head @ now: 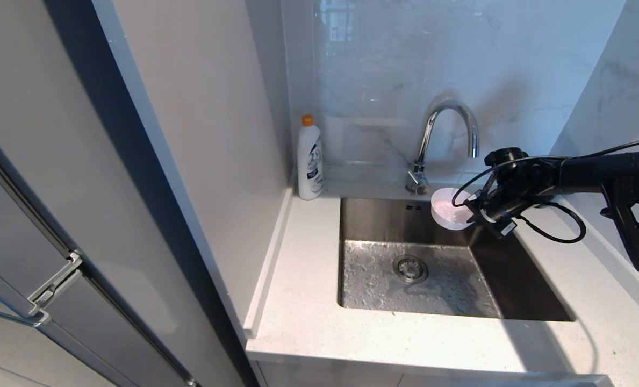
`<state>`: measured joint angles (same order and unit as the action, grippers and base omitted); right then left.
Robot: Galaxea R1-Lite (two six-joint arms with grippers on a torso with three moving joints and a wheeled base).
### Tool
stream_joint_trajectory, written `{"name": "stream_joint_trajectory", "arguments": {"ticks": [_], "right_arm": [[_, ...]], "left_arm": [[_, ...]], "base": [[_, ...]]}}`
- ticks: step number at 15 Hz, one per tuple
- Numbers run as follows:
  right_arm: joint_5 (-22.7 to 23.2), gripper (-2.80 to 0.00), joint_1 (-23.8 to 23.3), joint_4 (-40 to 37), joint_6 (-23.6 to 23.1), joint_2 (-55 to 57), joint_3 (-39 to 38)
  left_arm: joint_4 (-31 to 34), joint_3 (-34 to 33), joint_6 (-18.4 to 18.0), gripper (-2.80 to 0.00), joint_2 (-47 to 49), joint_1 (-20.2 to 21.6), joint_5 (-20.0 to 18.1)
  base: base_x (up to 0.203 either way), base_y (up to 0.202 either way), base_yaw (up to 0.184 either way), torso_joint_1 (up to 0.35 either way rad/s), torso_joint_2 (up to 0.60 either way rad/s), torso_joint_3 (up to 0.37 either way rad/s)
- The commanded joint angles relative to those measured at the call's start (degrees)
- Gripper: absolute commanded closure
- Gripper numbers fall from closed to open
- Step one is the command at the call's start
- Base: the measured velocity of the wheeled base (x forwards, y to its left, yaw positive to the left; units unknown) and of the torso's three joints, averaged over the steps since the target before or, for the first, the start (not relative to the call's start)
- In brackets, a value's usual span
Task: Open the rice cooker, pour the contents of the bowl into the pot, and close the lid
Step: Fill a bowl with water from the tap
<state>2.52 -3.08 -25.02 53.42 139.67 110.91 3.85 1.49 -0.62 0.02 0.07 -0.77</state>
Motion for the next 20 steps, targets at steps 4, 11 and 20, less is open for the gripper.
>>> {"name": "stream_joint_trajectory", "arguments": {"ticks": [4,11,20], "right_arm": [[-0.1,0.0,0.01,-0.12,0.19,0.46,-0.17],[-0.19,0.0,-0.03,-0.12,0.19,0.78,-0.34],[-0.21,0.0,-0.08,-0.12,0.19,0.69,-0.52]], "left_arm": [[0.01,0.01,0.01,0.0,0.06,0.01,0.01],[0.01,0.01,0.01,0.0,0.06,0.01,0.06],[0.1,0.01,0.01,0.0,0.06,0.01,0.06]], "base": [[0.0,0.0,0.0,0.0,0.0,0.0],[0.0,0.0,0.0,0.0,0.0,0.0],[0.0,0.0,0.0,0.0,0.0,0.0]]}}
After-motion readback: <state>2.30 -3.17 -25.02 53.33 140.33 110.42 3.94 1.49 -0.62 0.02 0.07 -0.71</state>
